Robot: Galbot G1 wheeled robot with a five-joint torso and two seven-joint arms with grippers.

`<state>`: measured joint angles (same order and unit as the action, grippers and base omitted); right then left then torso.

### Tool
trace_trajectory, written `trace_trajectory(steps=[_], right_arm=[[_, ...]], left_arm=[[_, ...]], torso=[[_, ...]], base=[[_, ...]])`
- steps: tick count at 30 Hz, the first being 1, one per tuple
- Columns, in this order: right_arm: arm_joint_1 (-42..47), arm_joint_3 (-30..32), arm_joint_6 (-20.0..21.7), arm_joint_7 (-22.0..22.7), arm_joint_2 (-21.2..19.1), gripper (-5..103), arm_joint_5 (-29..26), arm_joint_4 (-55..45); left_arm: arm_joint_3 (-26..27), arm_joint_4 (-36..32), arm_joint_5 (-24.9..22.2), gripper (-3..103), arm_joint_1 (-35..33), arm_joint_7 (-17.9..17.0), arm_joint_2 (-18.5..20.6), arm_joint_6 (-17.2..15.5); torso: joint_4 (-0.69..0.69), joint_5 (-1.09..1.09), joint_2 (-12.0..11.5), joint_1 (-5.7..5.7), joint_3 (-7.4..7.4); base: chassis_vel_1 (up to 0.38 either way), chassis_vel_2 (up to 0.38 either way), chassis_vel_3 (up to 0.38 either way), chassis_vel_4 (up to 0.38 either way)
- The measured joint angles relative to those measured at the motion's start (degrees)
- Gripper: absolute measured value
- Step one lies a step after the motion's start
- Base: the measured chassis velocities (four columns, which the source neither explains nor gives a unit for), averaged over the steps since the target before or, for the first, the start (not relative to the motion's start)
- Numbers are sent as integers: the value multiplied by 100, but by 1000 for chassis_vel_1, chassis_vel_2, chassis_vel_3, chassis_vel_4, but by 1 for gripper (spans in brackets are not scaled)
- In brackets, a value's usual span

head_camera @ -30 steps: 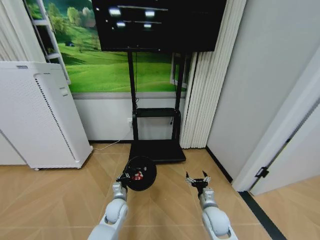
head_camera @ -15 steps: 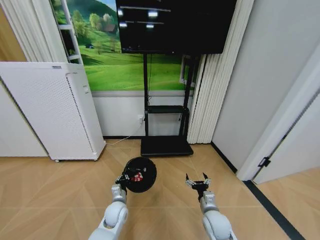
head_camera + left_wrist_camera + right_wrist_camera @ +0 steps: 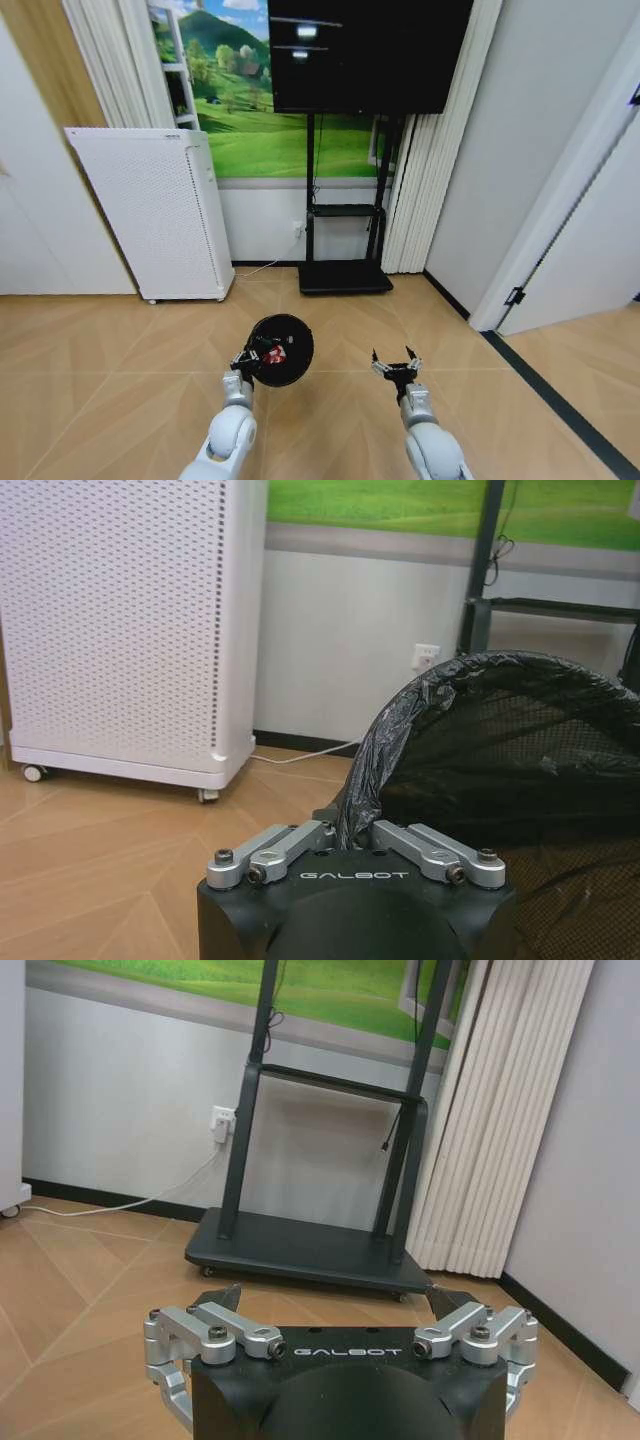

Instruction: Pick up the trash bin and place the garbage on the floor into it.

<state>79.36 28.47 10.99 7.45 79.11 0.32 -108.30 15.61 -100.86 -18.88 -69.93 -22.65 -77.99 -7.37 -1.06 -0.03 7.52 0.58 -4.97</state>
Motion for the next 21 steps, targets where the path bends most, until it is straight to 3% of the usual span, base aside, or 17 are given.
trace_trajectory(steps=[6,9,10,13,14,16,18,19,21], right_arm=[[-106,-19,-294,38,7,100,-154,180],[-119,-1,-330,39,-1,100,-192,218],[-119,2,-335,35,-7,100,-209,232],[-114,23,-361,24,-22,100,-240,241],[-99,39,-390,11,-30,100,-248,263],[-90,42,-403,4,-34,100,-248,274],[-69,63,-444,-44,-56,100,-248,313],[-69,63,-444,-44,-56,100,-248,313],[-71,67,-491,-67,-65,100,-248,369]], left_arm=[[9,-25,11,3,-37,-29,-16,1],[52,-58,11,3,-111,-91,-40,-2],[73,-75,-30,3,-147,-122,-60,-21],[154,-80,-294,3,-229,-318,-144,-95],[231,-80,-687,3,-270,-655,-242,-183],[251,-78,-815,3,-278,-785,-276,-206],[353,1,-1348,3,-261,-1378,-402,-242],[353,1,-1348,3,-261,-1378,-402,-242],[410,123,-1975,3,-130,-1971,-505,-220]], torso=[[3,6,-1,3,-3],[3,-3,-1,4,-2],[4,5,-1,5,-2],[4,-2,-1,4,-1],[4,6,-1,3,-2],[3,7,-1,3,-2],[0,4,-1,2,-1],[0,4,-1,2,-1],[-1,3,-1,2,-1]], base=[[296,371,-300,-406],[212,289,-183,-261],[186,90,-148,-241],[84,35,-45,-59],[-12,-20,-1,54],[-12,-20,22,54],[-97,-98,49,79],[-97,-102,52,79],[-64,-90,29,35]])
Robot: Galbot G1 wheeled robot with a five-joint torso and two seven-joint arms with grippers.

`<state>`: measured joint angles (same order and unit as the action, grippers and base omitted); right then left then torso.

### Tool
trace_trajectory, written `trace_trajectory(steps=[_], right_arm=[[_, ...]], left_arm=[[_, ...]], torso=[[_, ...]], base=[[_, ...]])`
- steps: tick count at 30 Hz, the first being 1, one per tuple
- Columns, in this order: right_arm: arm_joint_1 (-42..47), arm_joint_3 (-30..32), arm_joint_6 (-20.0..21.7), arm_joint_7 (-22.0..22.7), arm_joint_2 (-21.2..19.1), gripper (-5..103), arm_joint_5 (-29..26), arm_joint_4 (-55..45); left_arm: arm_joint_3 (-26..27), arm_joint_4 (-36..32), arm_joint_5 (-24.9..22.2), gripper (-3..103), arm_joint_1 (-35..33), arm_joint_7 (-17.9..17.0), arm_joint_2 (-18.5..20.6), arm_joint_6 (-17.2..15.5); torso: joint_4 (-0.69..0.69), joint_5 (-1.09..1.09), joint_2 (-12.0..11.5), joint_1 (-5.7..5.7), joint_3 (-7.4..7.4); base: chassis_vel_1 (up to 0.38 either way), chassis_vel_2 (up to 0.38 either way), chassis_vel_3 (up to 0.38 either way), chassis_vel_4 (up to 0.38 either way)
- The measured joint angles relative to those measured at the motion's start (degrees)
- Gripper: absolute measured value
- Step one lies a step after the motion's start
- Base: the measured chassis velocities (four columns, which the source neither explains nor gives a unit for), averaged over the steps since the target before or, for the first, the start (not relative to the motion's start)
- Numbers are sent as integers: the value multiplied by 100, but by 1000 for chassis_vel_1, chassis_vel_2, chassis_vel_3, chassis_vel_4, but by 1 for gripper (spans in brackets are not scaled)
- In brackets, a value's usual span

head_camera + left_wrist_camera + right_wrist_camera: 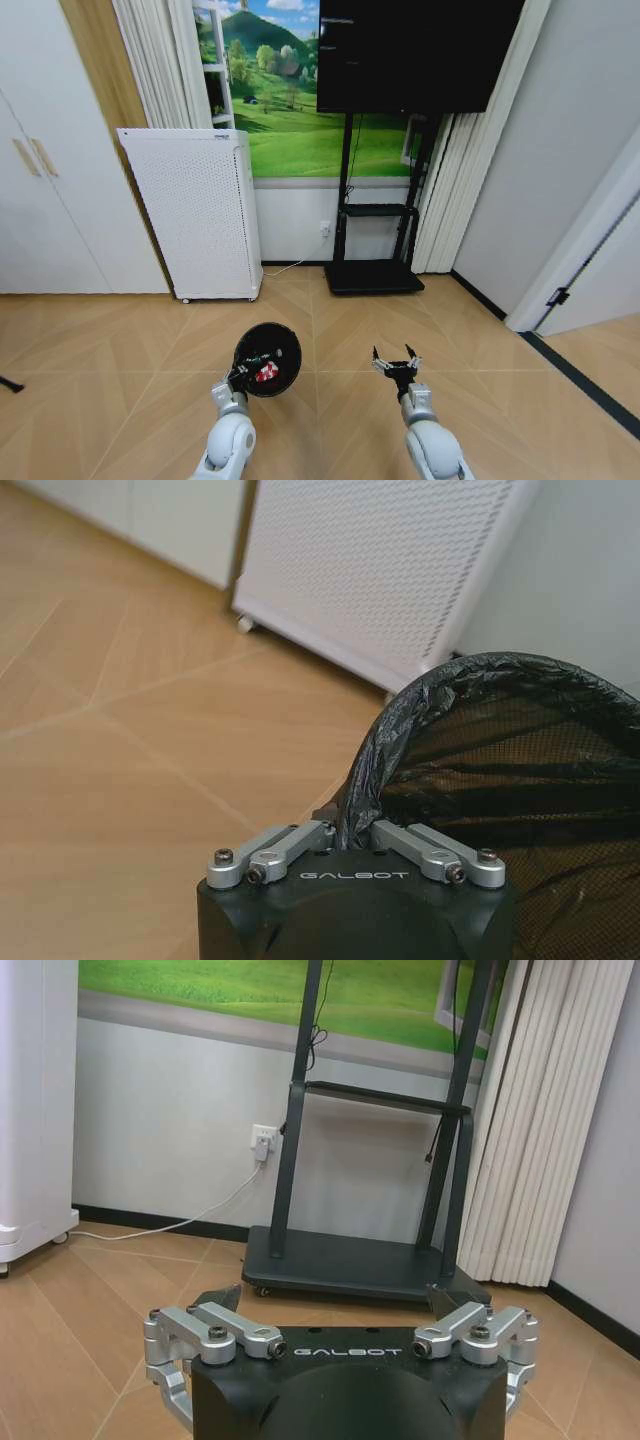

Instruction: Pick up the trash bin and place the garbage on the floor into it.

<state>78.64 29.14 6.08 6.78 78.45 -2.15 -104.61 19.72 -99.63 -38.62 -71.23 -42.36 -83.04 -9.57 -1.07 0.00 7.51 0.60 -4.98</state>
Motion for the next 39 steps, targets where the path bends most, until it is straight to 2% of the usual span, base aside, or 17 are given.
trace_trajectory(steps=[2,3,6,7,8,10,11,14,20,22,23,27,31,34,38,39], right_arm=[[-10,-1,-24,-9,-2,100,1,42],[-10,-1,-24,-9,-2,100,1,42],[-19,13,-67,-20,-1,100,4,91],[-19,13,-67,-20,-1,100,4,91],[-10,30,-79,-25,-4,100,6,101],[0,63,-89,-32,-9,100,8,118],[0,63,-89,-32,-9,100,8,118],[15,108,-128,-31,-32,100,16,188],[10,135,-133,-28,-60,100,10,238],[-21,143,-161,-24,-68,100,23,305],[-24,143,-164,-11,-52,100,28,307],[-30,144,-164,3,-41,100,39,332],[-66,145,-165,12,-45,100,47,384],[-136,141,-165,55,-45,100,65,452],[-170,124,-169,79,-33,100,87,495],[-201,102,-169,86,-18,100,103,536]], left_arm=[[44,34,-536,3,136,-428,-78,29],[44,34,-536,3,136,-428,-78,29],[229,155,-1336,3,467,-1202,-163,128],[229,155,-1336,3,467,-1202,-163,128],[333,174,-1741,3,627,-1569,-160,146],[464,193,-2154,3,796,-1886,-131,162],[464,193,-2154,3,796,-1886,-131,162],[842,429,-2654,3,1090,-2195,-60,185],[1068,579,-2867,3,1292,-2343,-2,194],[1278,803,-3267,3,1548,-2559,111,202],[1483,1011,-3292,3,1719,-2562,121,195],[1733,1368,-3384,3,2014,-2530,150,155],[1866,1814,-3434,3,2317,-2438,216,150],[1862,2453,-3381,3,2658,-2209,289,171],[1820,2779,-3313,3,2821,-2071,297,180],[1773,3030,-3268,3,2964,-1928,288,187]], torso=[[1,1,0,0,0],[1,1,0,0,0],[2,1,0,0,0],[2,1,0,0,0],[4,0,0,0,0],[2,0,0,0,0],[2,0,0,0,0],[2,-1,0,0,-1],[3,0,0,0,0],[2,-1,0,0,0],[3,-1,0,0,0],[4,-1,0,0,0],[3,0,0,0,0],[3,0,0,0,0],[3,0,0,0,0],[3,-1,0,0,0]], base=[[0,0,0,0],[0,0,0,0],[0,0,0,0],[0,0,0,0],[0,0,0,0],[0,0,0,0],[0,0,0,0],[0,0,0,0],[0,0,0,0],[0,0,0,0],[0,0,0,0],[0,0,0,0],[0,0,0,0],[0,0,0,0],[0,0,0,0],[0,0,0,0]])
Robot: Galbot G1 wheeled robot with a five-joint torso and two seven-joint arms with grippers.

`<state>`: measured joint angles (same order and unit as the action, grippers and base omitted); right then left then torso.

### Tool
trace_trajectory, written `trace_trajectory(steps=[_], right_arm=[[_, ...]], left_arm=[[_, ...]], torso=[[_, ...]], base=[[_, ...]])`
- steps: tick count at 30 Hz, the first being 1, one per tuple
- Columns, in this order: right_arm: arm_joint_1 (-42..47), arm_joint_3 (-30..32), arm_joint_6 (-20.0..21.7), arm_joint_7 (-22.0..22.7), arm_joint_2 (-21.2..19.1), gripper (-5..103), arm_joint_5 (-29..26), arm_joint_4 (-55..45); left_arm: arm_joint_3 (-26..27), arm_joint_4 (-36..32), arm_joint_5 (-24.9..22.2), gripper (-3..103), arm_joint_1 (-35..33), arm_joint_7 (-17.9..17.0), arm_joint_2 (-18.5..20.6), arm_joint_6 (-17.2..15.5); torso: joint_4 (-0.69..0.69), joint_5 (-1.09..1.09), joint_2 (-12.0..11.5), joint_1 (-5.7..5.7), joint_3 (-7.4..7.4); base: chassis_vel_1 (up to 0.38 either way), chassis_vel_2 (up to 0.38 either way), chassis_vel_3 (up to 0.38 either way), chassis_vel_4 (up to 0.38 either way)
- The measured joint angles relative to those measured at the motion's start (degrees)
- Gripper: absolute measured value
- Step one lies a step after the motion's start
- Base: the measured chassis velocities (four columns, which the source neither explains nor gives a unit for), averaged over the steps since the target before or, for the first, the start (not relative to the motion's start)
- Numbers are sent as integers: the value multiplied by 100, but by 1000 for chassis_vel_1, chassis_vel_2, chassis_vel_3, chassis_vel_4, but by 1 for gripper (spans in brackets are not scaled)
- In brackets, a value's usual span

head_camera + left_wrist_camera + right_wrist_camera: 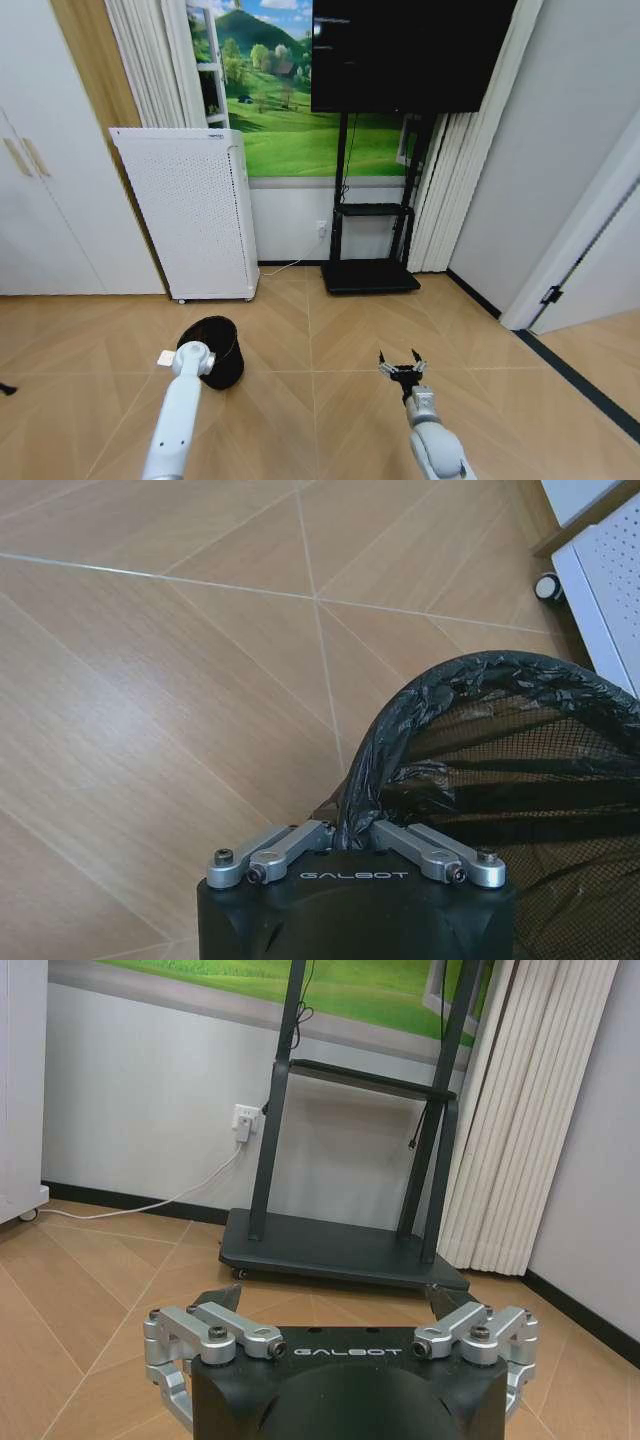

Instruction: Pick up the trash bin and place the garbage on the floor into it.

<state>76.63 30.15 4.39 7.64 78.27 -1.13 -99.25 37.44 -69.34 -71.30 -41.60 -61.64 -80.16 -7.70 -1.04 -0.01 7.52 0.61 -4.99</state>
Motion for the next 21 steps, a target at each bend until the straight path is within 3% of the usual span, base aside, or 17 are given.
trace_trajectory(steps=[4,11,12,18,21], right_arm=[[-98,-59,0,1,23,100,51,88],[-205,-82,8,3,37,100,70,151],[-222,-84,11,4,37,100,72,172],[-230,-86,7,9,48,100,82,209],[-230,-86,-55,41,71,100,142,254]], left_arm=[[-229,394,25,3,218,295,-13,73],[-355,606,30,0,308,333,-32,139],[-382,612,44,10,304,361,-25,156],[-396,642,116,26,288,383,-3,239],[-371,650,390,42,286,480,3,324]], torso=[[-1,1,0,0,0],[0,1,0,0,0],[-1,2,0,-1,1],[-1,1,1,-1,1],[-1,1,1,-1,1]], base=[[0,0,0,0],[0,0,0,0],[0,0,0,0],[0,0,0,0],[0,0,0,0]])
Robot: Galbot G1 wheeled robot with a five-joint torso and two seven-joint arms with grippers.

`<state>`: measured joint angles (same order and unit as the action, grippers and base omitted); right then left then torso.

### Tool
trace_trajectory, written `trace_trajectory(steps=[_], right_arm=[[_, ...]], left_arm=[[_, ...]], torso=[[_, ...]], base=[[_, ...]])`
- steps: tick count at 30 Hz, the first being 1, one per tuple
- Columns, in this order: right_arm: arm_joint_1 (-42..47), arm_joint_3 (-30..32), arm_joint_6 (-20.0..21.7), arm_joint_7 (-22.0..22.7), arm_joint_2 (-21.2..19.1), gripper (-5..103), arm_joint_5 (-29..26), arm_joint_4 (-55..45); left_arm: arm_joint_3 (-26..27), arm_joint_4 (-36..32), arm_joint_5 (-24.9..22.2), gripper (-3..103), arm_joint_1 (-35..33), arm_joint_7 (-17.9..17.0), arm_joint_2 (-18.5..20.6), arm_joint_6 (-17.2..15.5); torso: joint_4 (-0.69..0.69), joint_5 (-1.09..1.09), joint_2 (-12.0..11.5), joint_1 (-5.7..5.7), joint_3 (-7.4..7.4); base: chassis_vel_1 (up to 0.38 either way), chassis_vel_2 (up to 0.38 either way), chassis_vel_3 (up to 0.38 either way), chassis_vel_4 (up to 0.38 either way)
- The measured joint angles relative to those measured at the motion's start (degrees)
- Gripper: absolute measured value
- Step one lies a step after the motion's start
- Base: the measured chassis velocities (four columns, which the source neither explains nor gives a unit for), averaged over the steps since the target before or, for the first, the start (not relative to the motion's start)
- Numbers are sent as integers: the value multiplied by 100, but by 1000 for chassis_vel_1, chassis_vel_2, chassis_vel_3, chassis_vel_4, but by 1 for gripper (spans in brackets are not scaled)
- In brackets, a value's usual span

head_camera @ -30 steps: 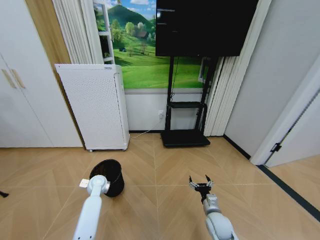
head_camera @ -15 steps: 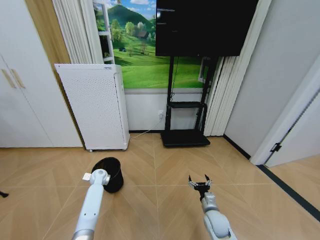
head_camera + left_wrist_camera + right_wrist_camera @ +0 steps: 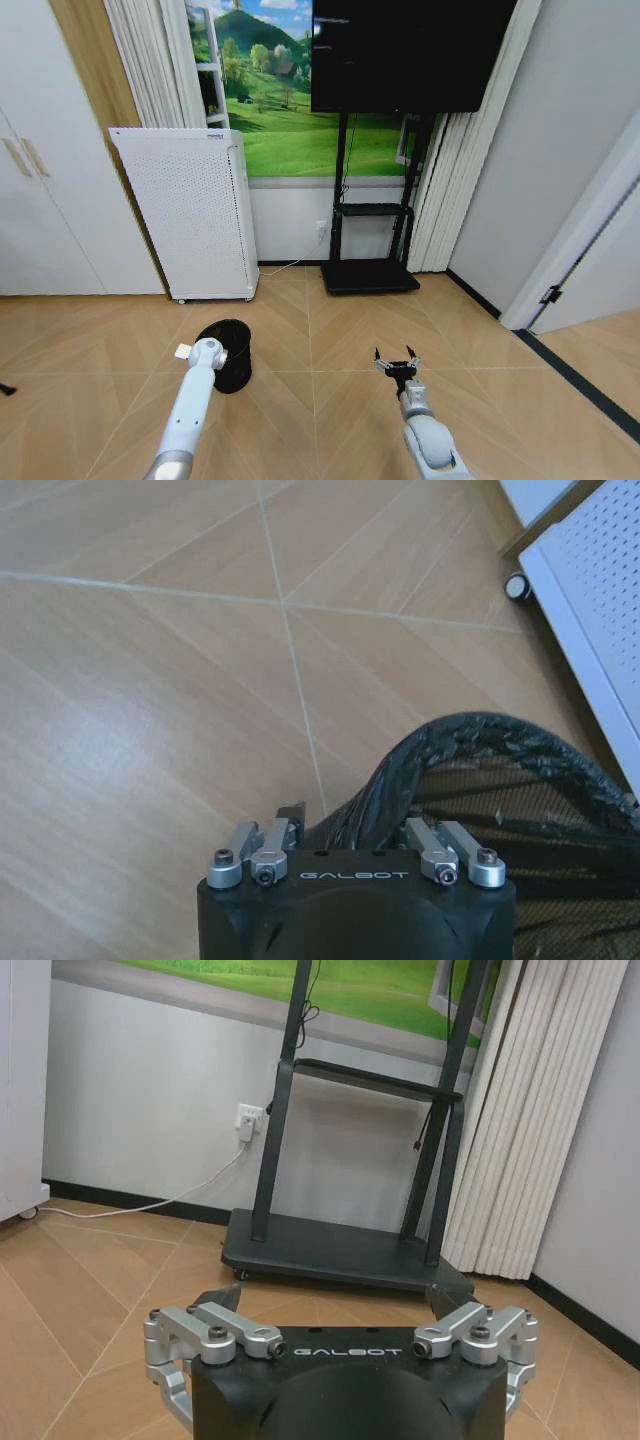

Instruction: Pick up the trash bin and place the garbage on the floor into it.

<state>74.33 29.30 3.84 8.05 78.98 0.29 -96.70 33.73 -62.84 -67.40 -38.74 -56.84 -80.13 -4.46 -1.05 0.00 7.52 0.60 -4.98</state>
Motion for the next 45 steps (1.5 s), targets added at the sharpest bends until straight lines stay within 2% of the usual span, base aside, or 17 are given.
trace_trajectory(steps=[2,3,4,7,8,9,11,12,14,18,19,22,26,28,32,41,45], right_arm=[[3,1,-5,10,1,100,1,3],[12,0,-12,34,10,100,3,6],[12,0,-12,34,10,100,3,6],[23,0,-12,75,38,100,5,3],[23,0,-12,75,38,100,5,3],[39,0,-2,60,43,100,10,-19],[39,0,-2,60,43,100,10,-19],[79,-9,17,3,45,100,29,-59],[98,-41,23,-17,74,100,61,-65],[81,-70,32,-20,112,100,77,-63],[81,-70,32,-20,112,100,77,-63],[25,-55,47,24,169,100,82,-110],[-34,-12,103,99,232,100,81,-201],[-67,16,135,145,295,100,97,-233],[-77,32,136,148,325,100,98,-221],[-531,-26,93,-72,291,100,-211,73],[-1031,-93,133,-676,-84,100,-894,336]], left_arm=[[19,-6,169,42,-8,93,0,3],[42,26,829,52,-31,443,3,96],[42,26,829,52,-31,443,3,96],[55,85,2322,64,-125,1217,65,442],[55,85,2322,64,-125,1217,65,442],[57,78,2864,69,-175,1507,81,580],[57,78,2864,69,-175,1507,81,580],[56,30,3486,80,-234,1879,81,728],[55,-78,4023,90,-299,2387,55,900],[21,-479,4604,99,-501,3112,49,1042],[21,-479,4604,99,-501,3112,49,1042],[-140,-1617,4960,100,-1079,4011,14,559],[-467,-2440,4965,100,-1610,4607,109,-73],[-649,-3039,5092,100,-2075,5289,204,-540],[-786,-3480,5175,100,-2422,5561,250,-754],[-914,-4312,5357,100,-3192,5520,66,-949],[-794,-4716,5147,100,-3587,5413,219,-1064]], torso=[[0,0,0,0,0],[-1,0,0,0,0],[-1,0,0,0,0],[1,1,0,0,0],[1,1,0,0,0],[2,1,0,0,0],[2,1,0,0,0],[1,-1,0,0,0],[-1,0,0,0,0],[-1,0,0,0,0],[-1,0,0,0,0],[1,3,0,0,0],[0,0,0,0,0],[0,0,0,0,1],[1,1,0,0,0],[0,1,0,0,0],[0,0,0,1,0]], base=[[0,0,0,0],[0,0,0,0],[0,0,0,0],[0,0,0,0],[0,0,0,0],[0,0,0,0],[0,0,0,0],[0,0,0,0],[0,0,0,0],[0,0,0,0],[0,0,0,0],[0,0,0,0],[0,0,0,0],[0,0,0,0],[0,0,0,0],[0,0,0,0],[0,0,0,0]])
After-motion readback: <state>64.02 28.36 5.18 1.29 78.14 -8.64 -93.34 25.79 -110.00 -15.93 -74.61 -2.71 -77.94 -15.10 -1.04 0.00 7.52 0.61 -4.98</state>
